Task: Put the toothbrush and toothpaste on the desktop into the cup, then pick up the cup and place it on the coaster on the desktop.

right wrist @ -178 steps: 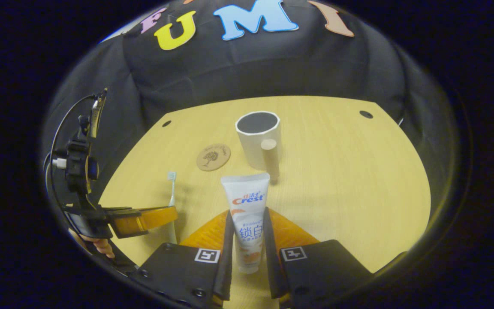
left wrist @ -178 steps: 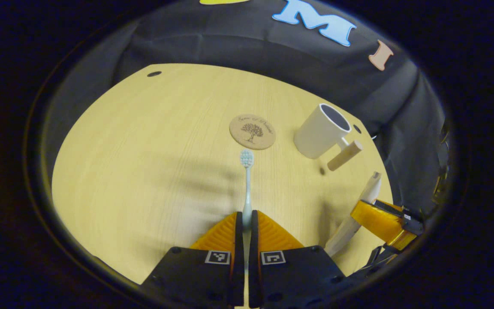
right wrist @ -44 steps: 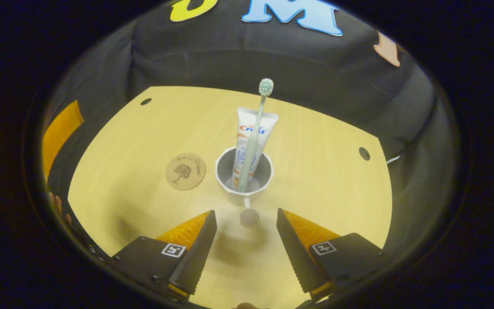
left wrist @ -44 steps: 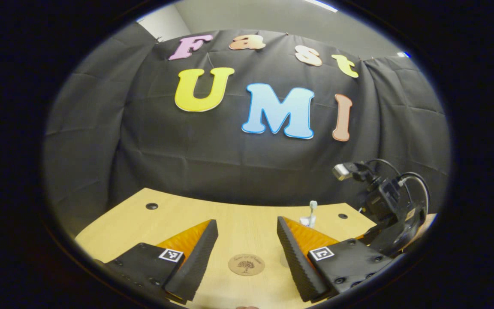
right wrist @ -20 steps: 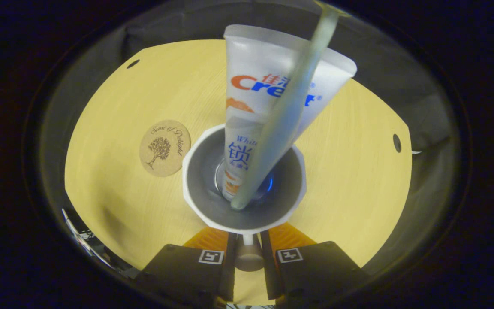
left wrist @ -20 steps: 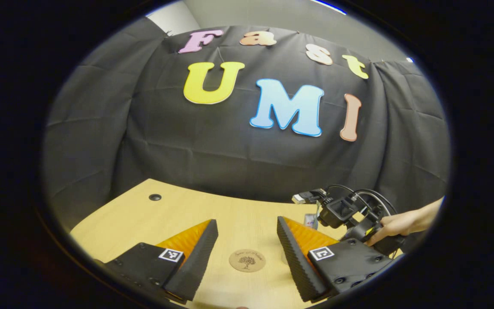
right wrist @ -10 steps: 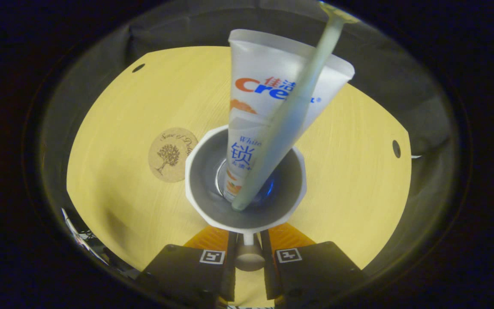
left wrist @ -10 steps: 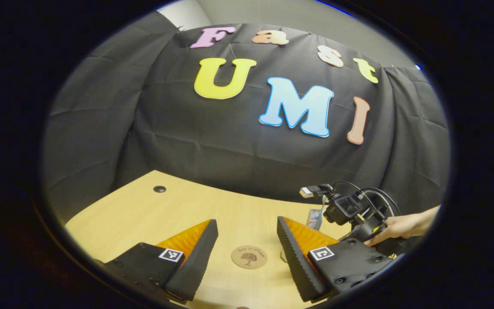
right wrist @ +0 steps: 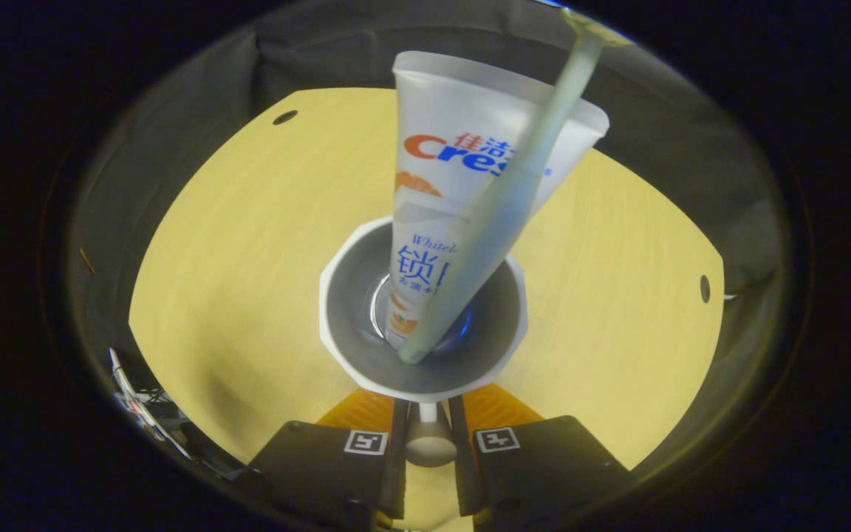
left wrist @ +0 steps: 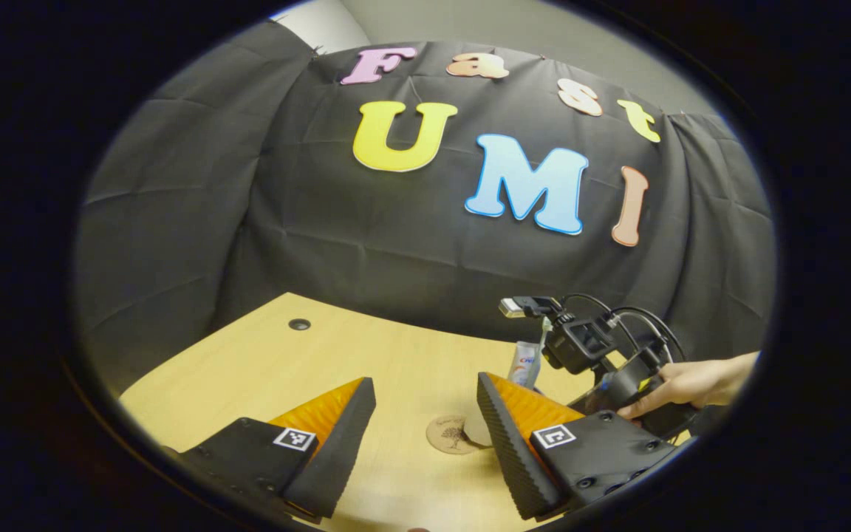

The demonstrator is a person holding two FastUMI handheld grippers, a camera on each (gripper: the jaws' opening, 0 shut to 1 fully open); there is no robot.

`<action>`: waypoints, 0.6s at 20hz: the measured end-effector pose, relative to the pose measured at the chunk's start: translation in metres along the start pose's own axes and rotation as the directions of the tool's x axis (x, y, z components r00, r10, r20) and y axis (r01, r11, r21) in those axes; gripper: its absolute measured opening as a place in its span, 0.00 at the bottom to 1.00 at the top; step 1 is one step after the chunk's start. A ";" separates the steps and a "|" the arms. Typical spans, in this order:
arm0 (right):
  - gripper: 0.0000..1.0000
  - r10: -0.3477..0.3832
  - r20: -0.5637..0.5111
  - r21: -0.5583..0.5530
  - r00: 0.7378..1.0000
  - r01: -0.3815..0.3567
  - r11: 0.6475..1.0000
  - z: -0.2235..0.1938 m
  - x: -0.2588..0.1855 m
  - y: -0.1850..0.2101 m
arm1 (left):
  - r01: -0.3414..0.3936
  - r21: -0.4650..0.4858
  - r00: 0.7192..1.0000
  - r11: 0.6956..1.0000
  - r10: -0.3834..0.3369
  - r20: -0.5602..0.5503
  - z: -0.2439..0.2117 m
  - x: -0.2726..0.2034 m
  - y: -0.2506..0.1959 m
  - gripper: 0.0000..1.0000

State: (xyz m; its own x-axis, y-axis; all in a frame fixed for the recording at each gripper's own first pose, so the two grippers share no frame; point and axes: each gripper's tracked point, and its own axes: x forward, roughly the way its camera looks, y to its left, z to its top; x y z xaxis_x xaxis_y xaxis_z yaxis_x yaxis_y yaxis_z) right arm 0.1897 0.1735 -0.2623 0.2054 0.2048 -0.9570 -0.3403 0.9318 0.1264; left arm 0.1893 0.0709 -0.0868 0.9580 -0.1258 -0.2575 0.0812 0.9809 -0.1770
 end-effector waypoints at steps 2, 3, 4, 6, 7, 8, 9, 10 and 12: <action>0.30 0.000 0.001 -0.014 1.000 0.000 1.000 0.007 -0.001 0.009 | -0.010 -0.003 1.000 1.000 0.010 0.001 0.002 -0.004 0.007 0.90; 0.30 0.000 -0.003 -0.019 1.000 0.000 1.000 0.009 -0.003 0.015 | -0.013 -0.009 1.000 1.000 0.013 0.002 0.003 -0.007 0.011 0.90; 0.30 0.000 -0.009 -0.021 1.000 0.000 1.000 0.010 -0.003 0.018 | -0.017 -0.009 1.000 1.000 0.017 0.003 0.002 -0.010 0.014 0.91; 0.30 -0.005 -0.021 -0.026 1.000 0.004 1.000 0.010 0.004 0.023 | -0.020 -0.007 1.000 1.000 0.020 0.005 0.003 -0.012 0.018 0.91; 0.30 -0.008 -0.027 -0.029 1.000 0.007 1.000 0.011 0.012 0.028 | -0.020 -0.007 1.000 1.000 0.020 0.005 0.003 -0.013 0.019 0.91; 0.30 -0.011 -0.031 -0.031 0.999 0.010 0.999 0.012 0.016 0.028 | -0.020 -0.007 1.000 1.000 0.020 0.005 0.003 -0.014 0.020 0.91; 0.30 -0.015 -0.035 -0.032 0.999 0.014 0.999 0.013 0.021 0.029 | -0.020 -0.007 1.000 1.000 0.020 0.003 0.002 -0.014 0.021 0.91; 0.30 -0.021 -0.036 -0.029 0.999 0.020 0.999 0.015 0.024 0.027 | -0.019 -0.008 1.000 1.000 0.019 0.001 0.001 -0.015 0.022 0.91; 0.30 -0.031 -0.044 -0.030 0.999 0.029 0.999 0.016 0.022 0.030 | -0.012 -0.009 1.000 1.000 0.012 -0.002 0.000 -0.017 0.021 0.91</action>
State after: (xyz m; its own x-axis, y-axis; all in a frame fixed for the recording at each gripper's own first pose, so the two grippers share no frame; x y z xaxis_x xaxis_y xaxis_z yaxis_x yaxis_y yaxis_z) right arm 0.1983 0.2111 -0.2749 0.1753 0.1629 -0.9710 -0.3614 0.9280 0.0904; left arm 0.1751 0.0937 -0.0860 0.9585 -0.1139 -0.2615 0.0668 0.9810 -0.1823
